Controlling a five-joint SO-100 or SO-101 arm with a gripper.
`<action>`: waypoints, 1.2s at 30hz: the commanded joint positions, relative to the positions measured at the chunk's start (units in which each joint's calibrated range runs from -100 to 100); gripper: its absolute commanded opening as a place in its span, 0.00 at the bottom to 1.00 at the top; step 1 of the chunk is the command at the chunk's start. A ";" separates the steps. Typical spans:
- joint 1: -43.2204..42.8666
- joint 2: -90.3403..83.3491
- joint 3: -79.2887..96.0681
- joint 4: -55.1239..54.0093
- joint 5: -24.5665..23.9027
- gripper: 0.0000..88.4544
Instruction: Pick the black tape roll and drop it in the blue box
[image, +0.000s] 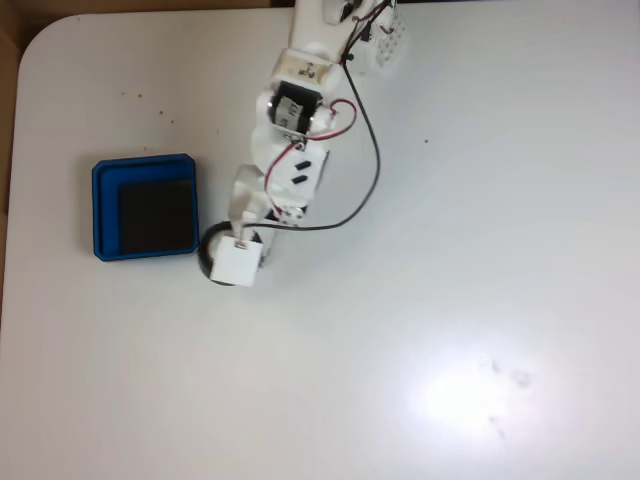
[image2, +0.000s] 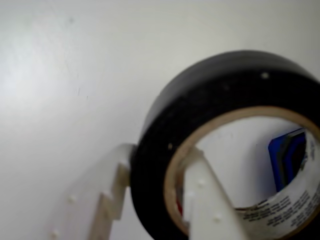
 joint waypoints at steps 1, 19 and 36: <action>5.88 -0.37 -7.11 0.02 0.37 0.00; 23.46 15.02 -17.98 0.02 0.37 0.00; 25.52 20.20 -17.36 0.60 0.28 0.00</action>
